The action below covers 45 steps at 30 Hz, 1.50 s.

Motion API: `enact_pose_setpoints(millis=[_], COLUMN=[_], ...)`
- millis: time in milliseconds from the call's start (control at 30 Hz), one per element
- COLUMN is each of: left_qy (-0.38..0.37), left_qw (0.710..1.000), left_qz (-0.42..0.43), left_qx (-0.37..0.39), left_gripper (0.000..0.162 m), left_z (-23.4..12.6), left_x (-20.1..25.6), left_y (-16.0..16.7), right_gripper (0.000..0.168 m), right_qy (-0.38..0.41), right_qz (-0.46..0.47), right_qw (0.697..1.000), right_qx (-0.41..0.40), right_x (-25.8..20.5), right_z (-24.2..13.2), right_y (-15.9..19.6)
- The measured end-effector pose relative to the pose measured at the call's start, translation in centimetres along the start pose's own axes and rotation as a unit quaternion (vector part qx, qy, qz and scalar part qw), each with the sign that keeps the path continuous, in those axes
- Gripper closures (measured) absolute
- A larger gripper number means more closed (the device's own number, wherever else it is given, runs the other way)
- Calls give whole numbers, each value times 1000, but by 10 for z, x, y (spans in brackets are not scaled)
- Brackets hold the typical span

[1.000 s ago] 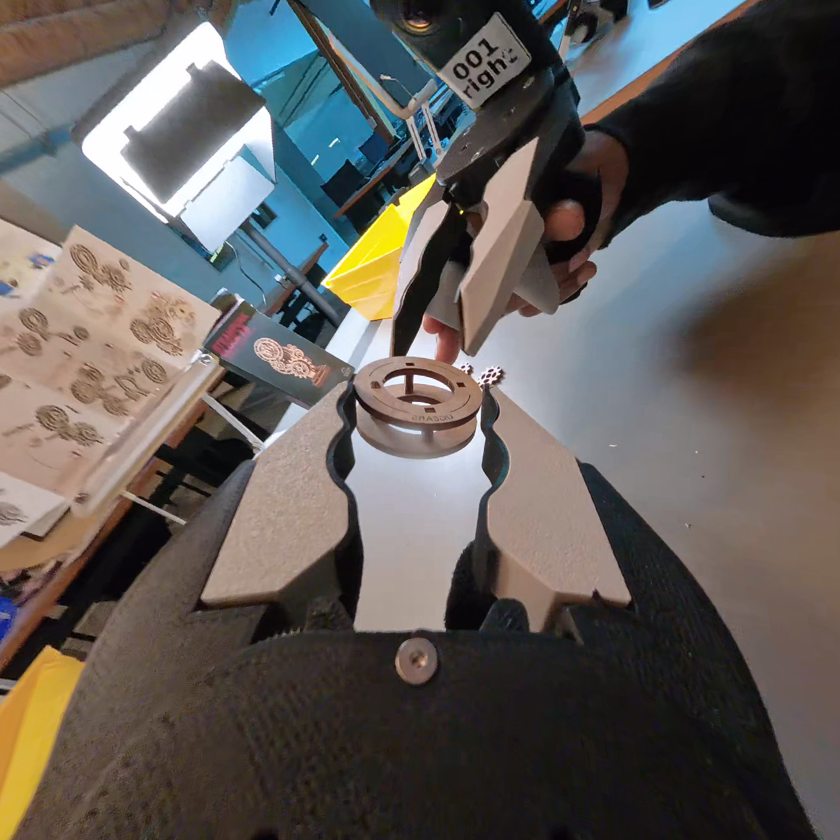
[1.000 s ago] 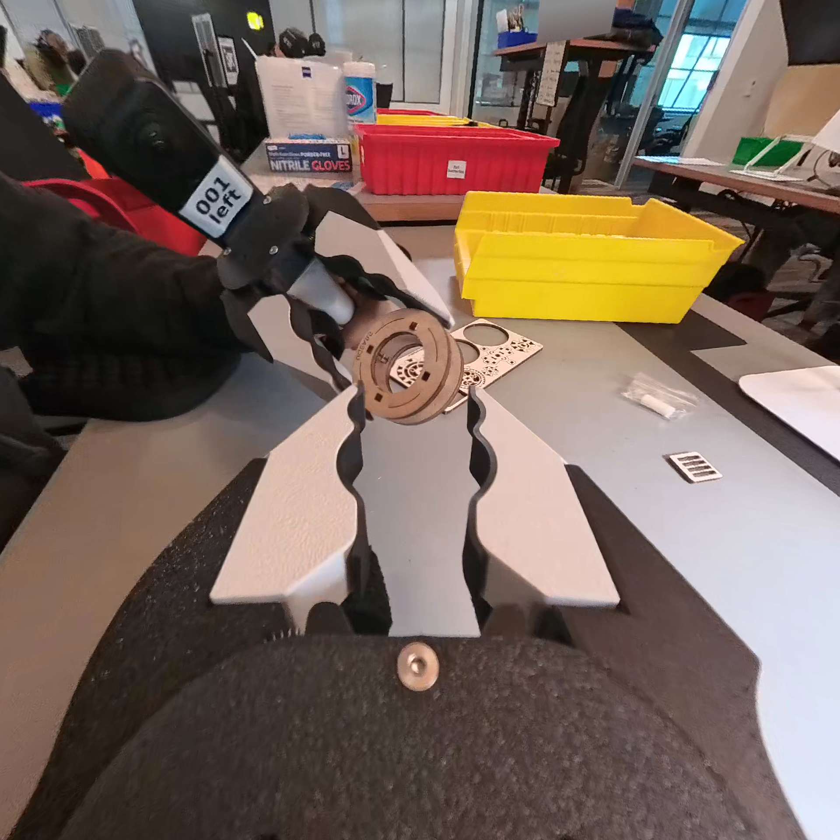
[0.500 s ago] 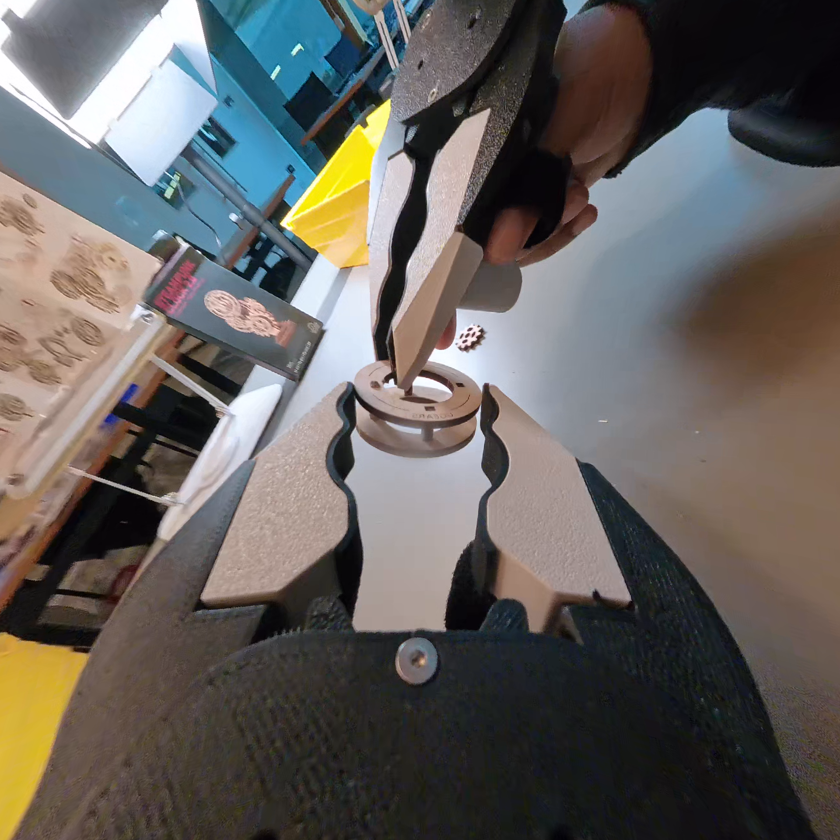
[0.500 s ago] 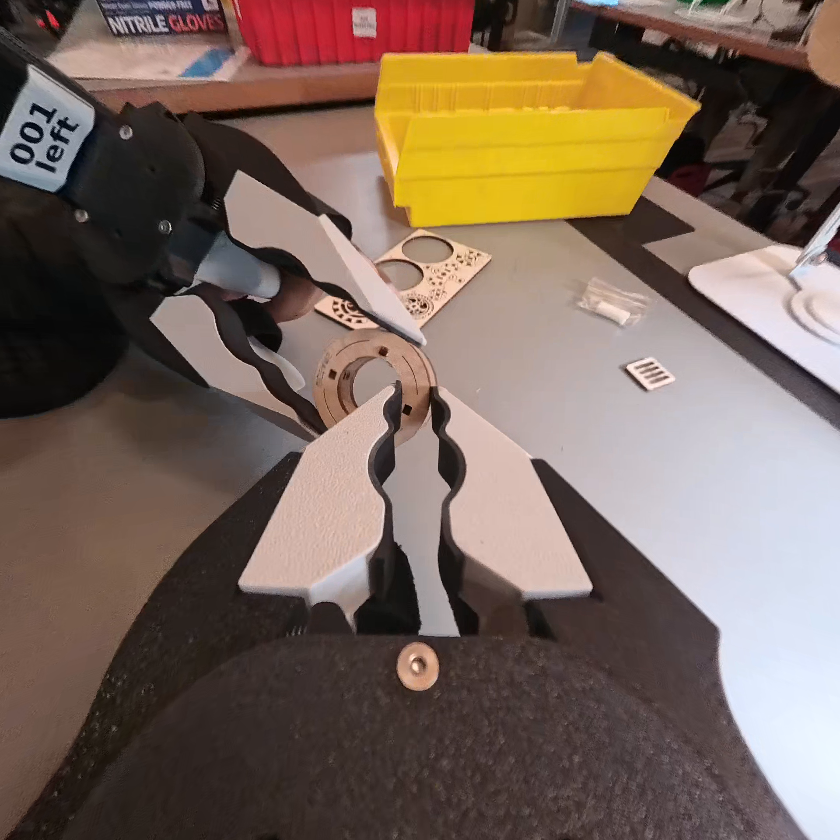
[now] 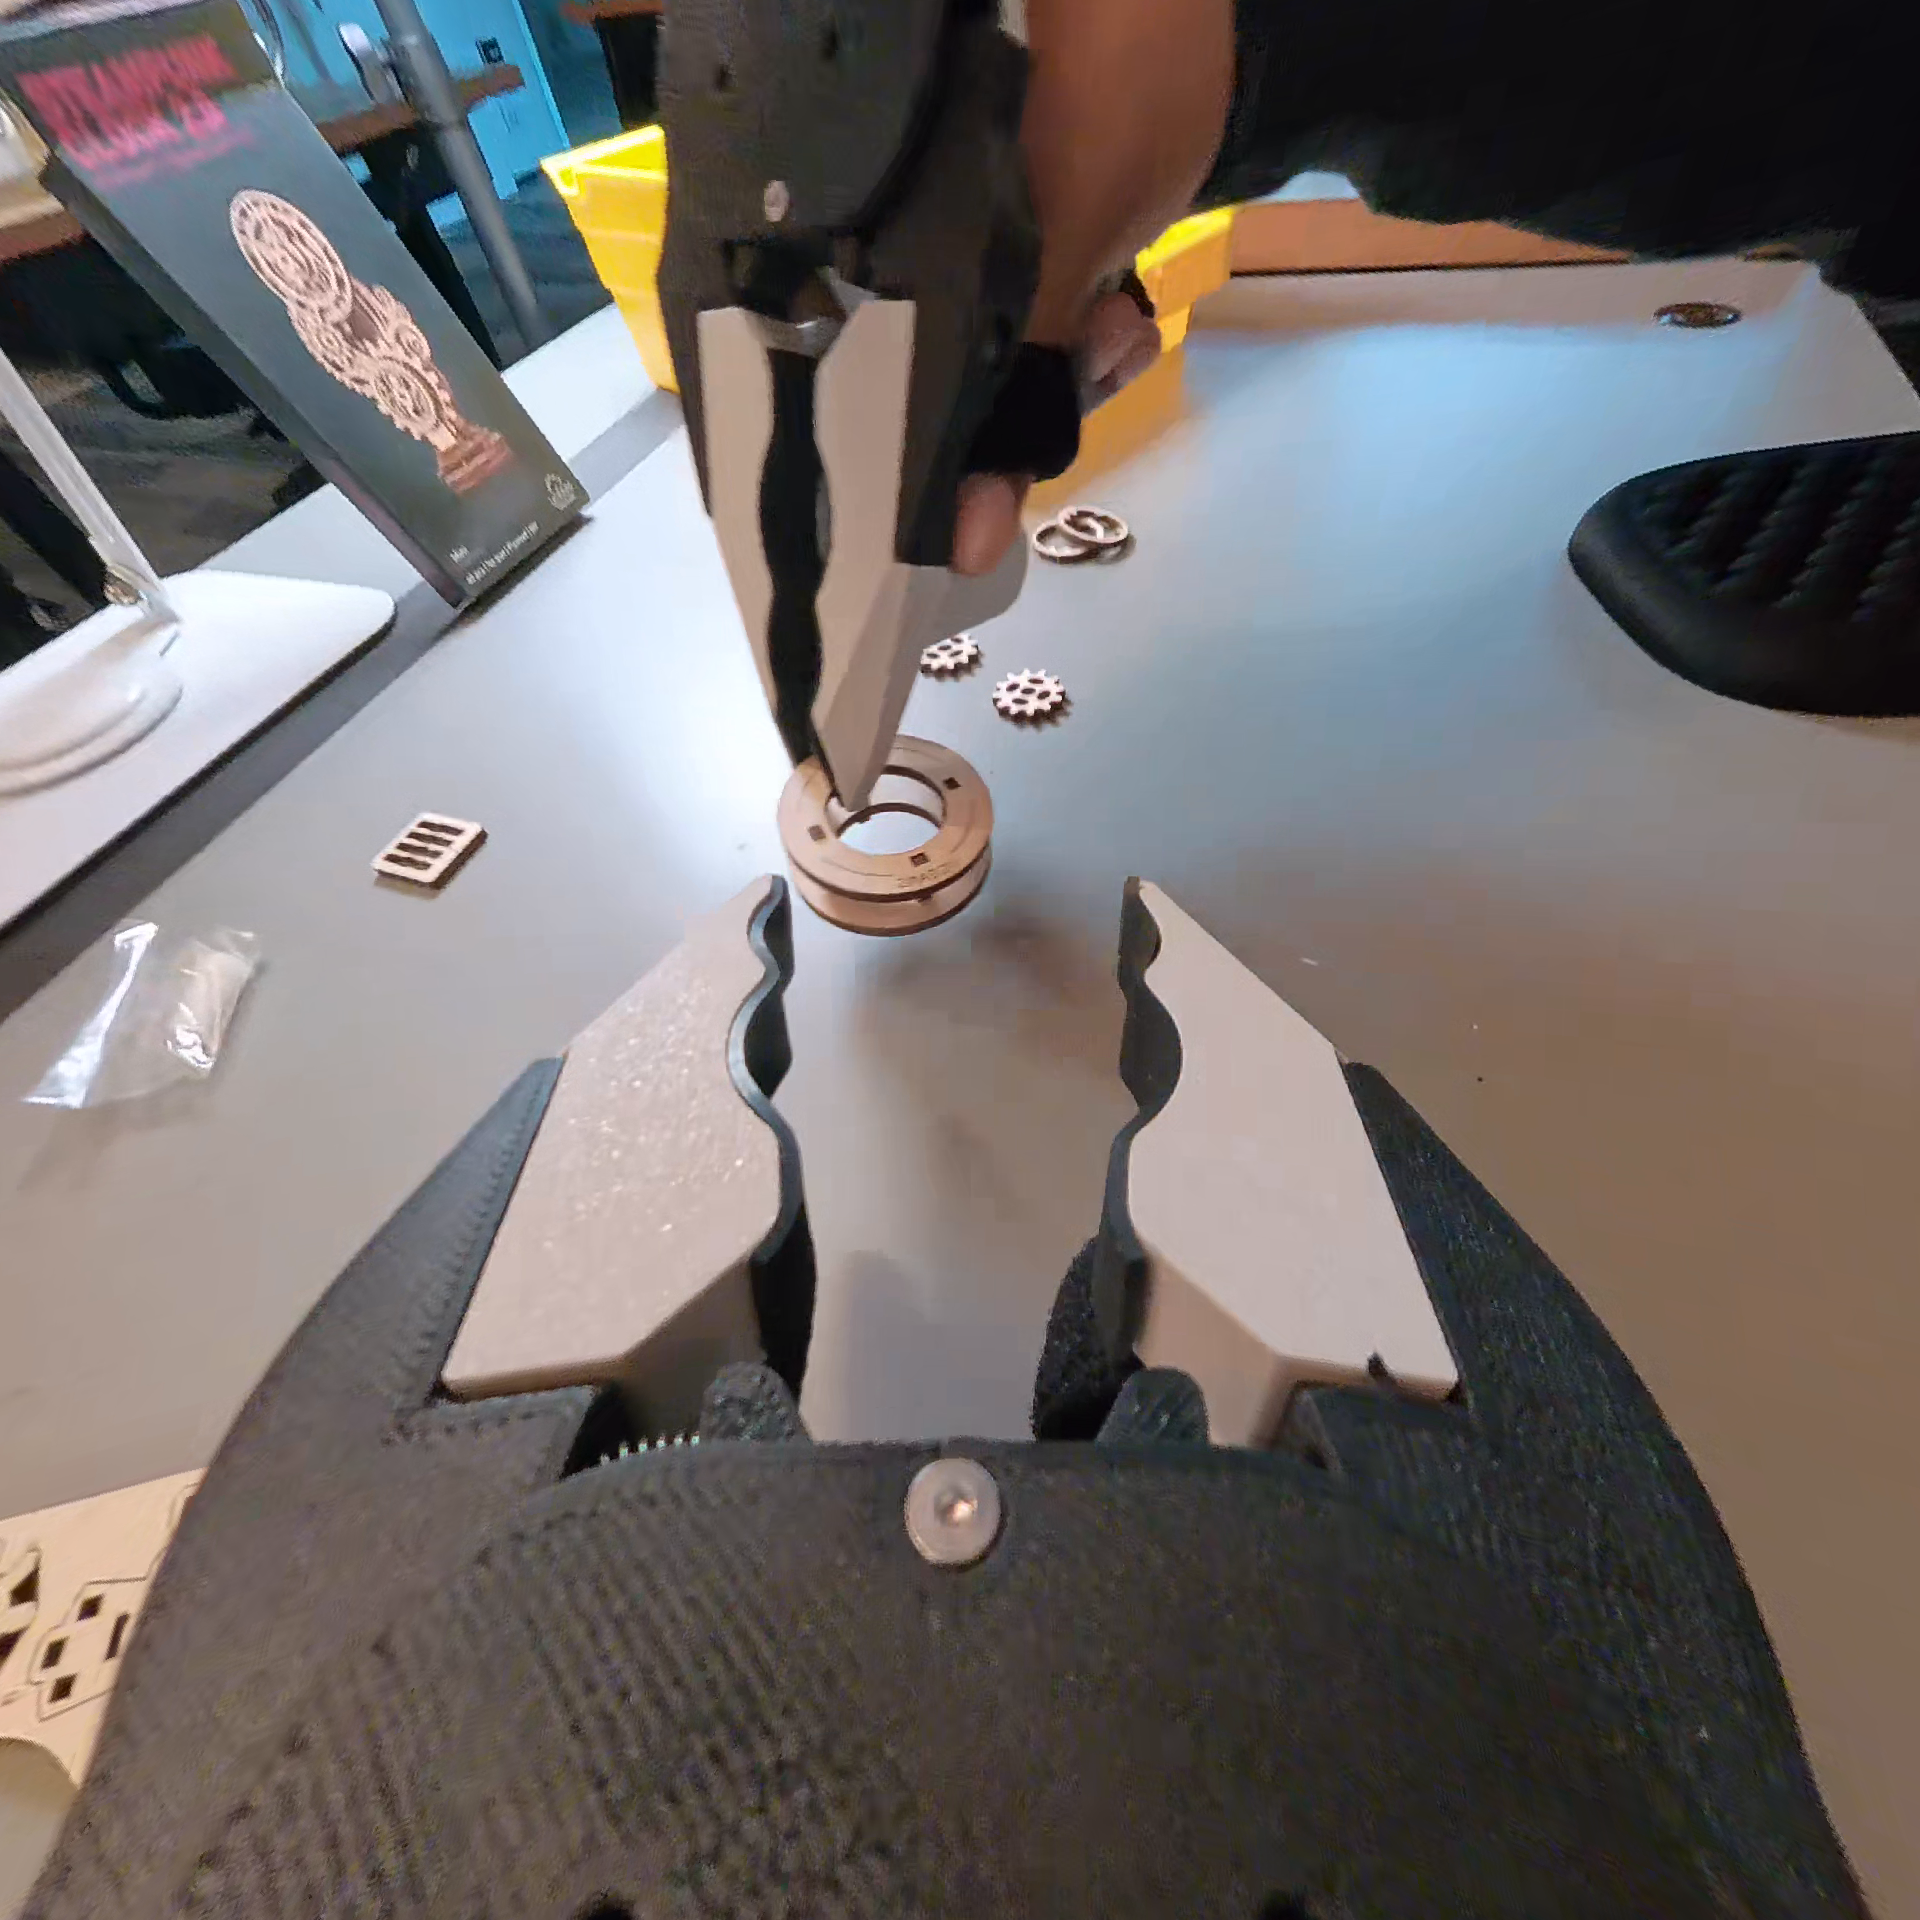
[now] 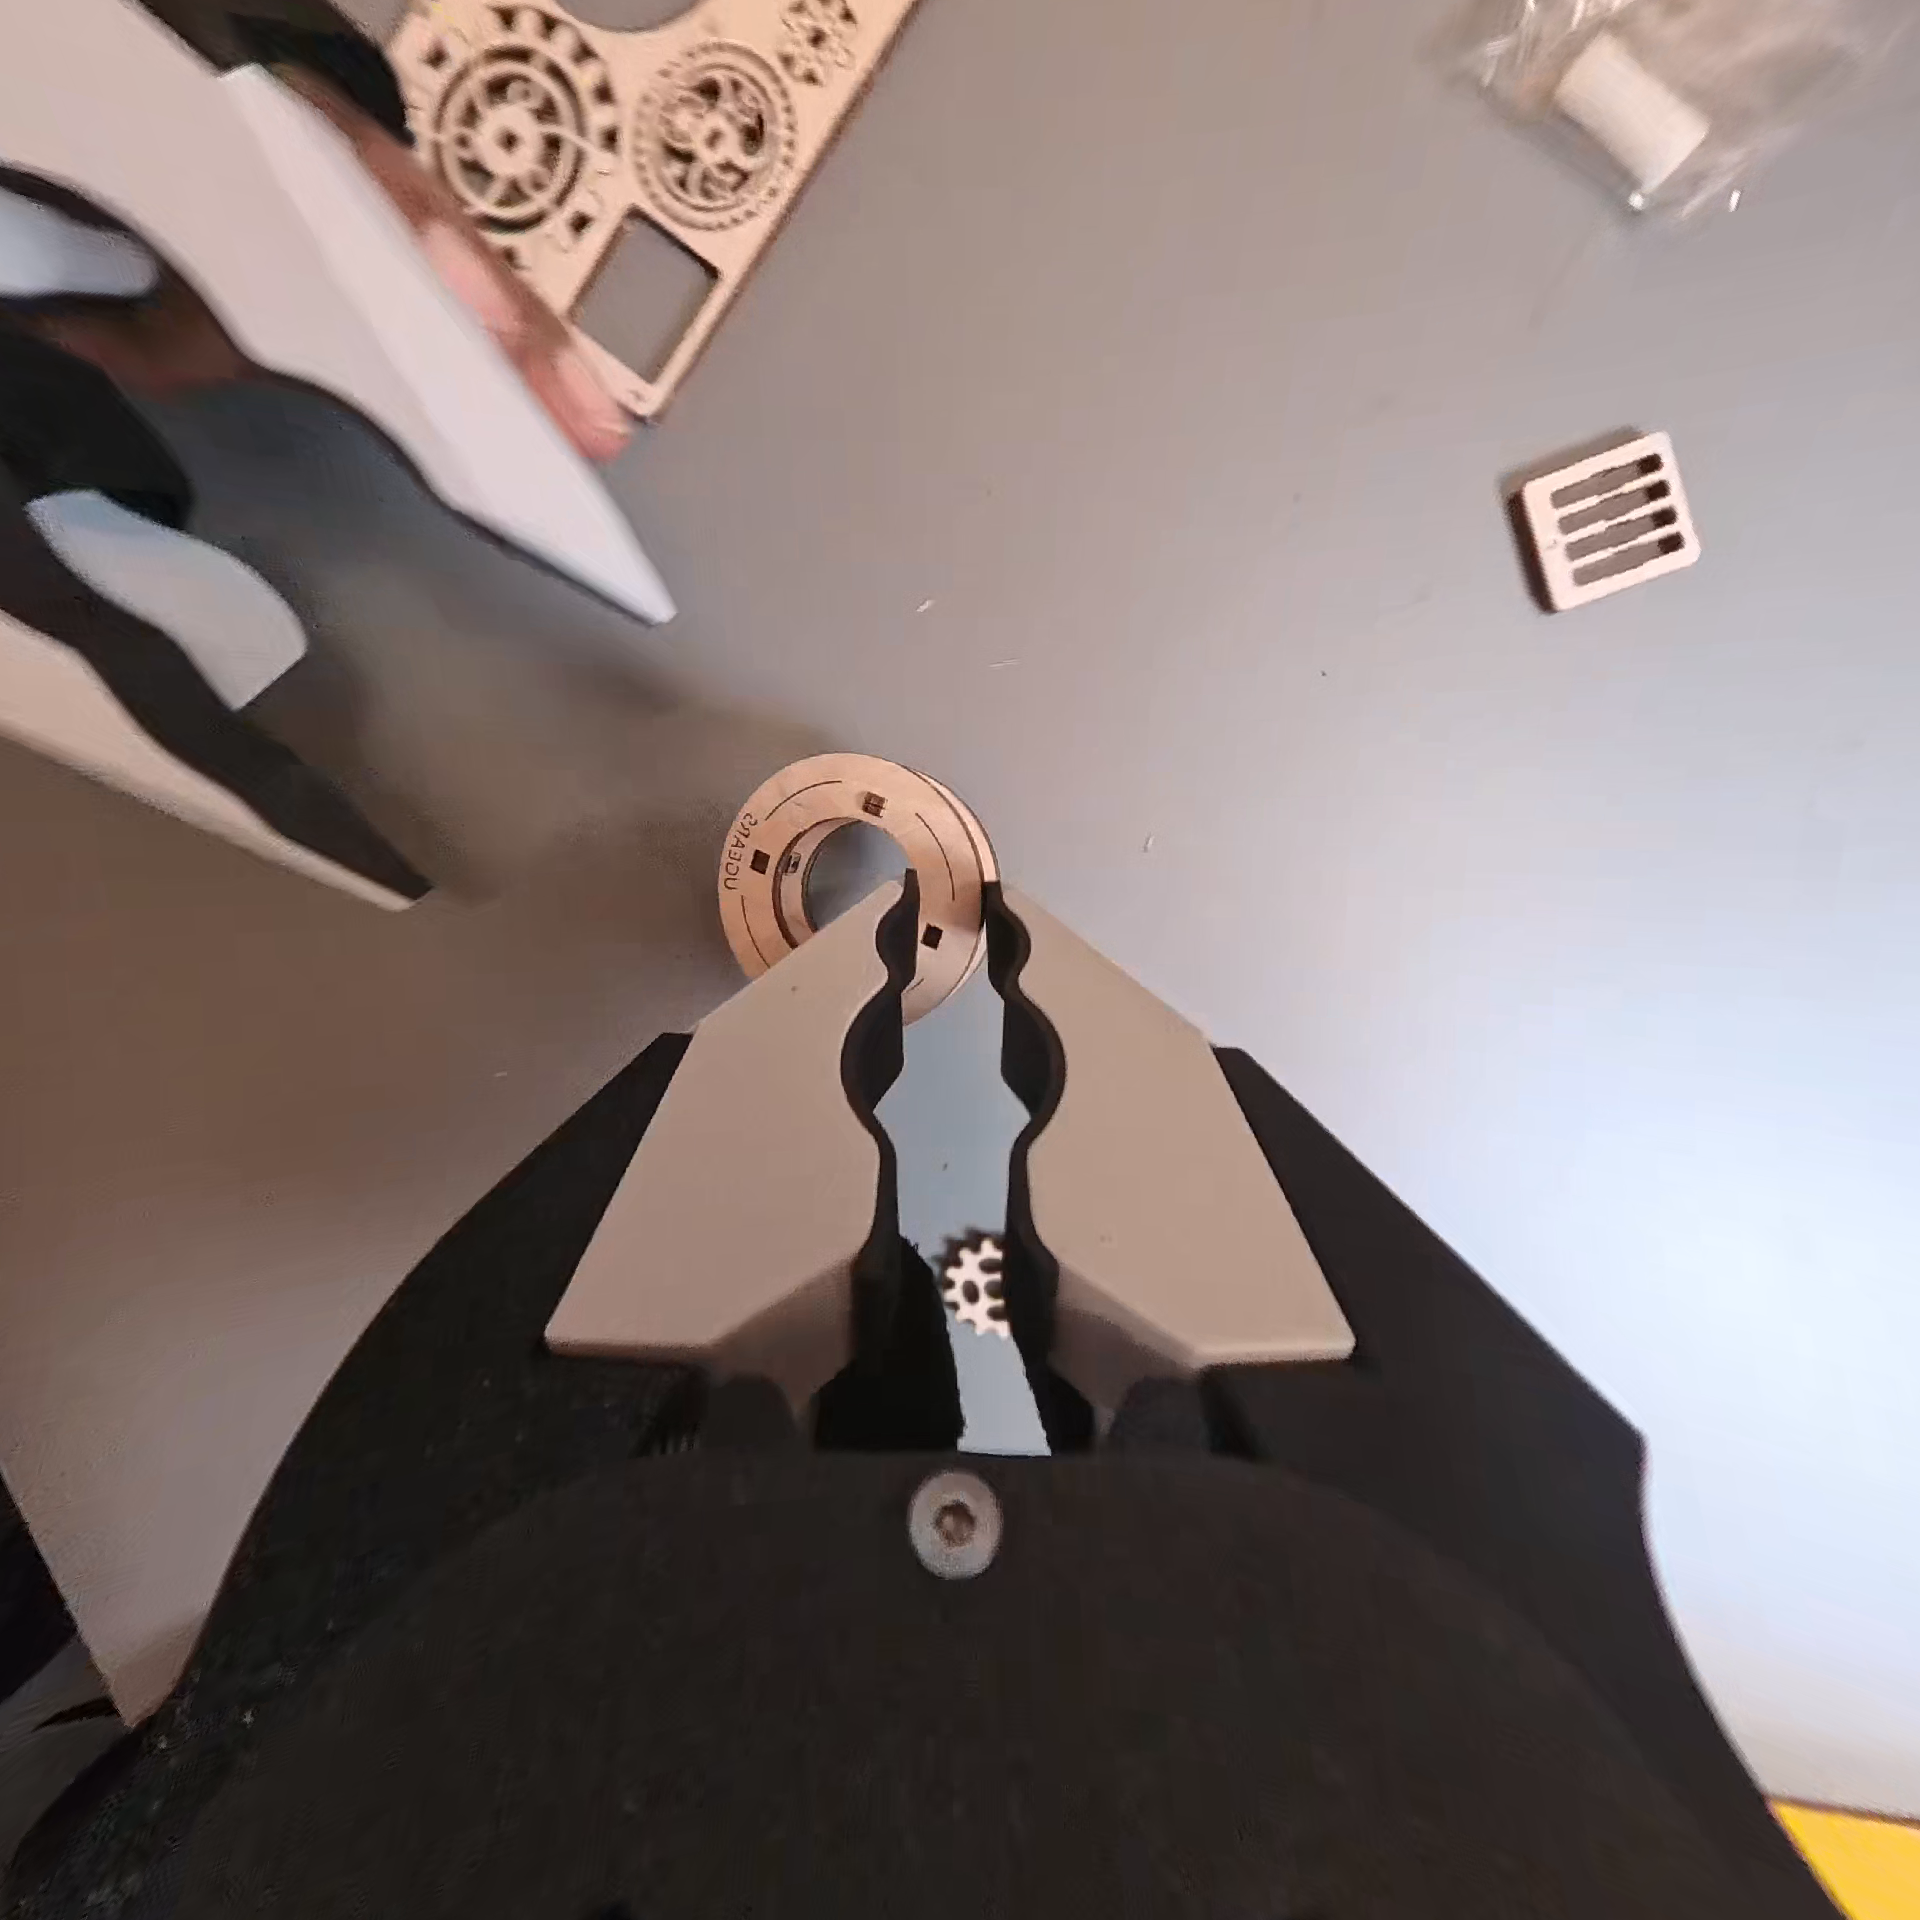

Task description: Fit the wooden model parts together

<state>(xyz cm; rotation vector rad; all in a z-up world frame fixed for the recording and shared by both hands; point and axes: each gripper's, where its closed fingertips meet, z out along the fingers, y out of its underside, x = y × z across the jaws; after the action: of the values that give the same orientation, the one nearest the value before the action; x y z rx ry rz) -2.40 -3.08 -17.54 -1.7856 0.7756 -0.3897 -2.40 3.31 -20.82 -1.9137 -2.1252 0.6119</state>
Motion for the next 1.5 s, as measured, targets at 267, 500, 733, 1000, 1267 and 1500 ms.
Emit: enact_pose_setpoints(millis=[267, 500, 733, 1000, 1267, 1500], left_qy=[-14, -26, -41, -66, -70, -57], left_qw=[999, 999, 998, 996, 997, 998], left_qz=[17, 16, 23, 7, -13, -7], left_qx=[-34, -42, -52, -51, -36, -39], left_gripper=[102, 104, 104, 107, 110, 111], left_z=[3, 2, 3, 3, -3, 0], left_x=[-1, -5, -9, -20, -27, -22], left_y=[10, 12, 15, 22, 20, 20], right_gripper=[149, 134, 127, 125, 162, 168], right_qy=[55, 85, 124, 254, 281, 147], right_qz=[27, 17, 16, -159, -284, -96], right_qw=[998, 978, 964, 943, 908, 944], right_qx=[4, 187, 235, 144, 129, 279], right_x=[37, 18, -25, -3, 10, 17], right_z=[8, -61, -54, -15, 1, -30], right_y=[-1, -21, 29, 22, 2, -4])
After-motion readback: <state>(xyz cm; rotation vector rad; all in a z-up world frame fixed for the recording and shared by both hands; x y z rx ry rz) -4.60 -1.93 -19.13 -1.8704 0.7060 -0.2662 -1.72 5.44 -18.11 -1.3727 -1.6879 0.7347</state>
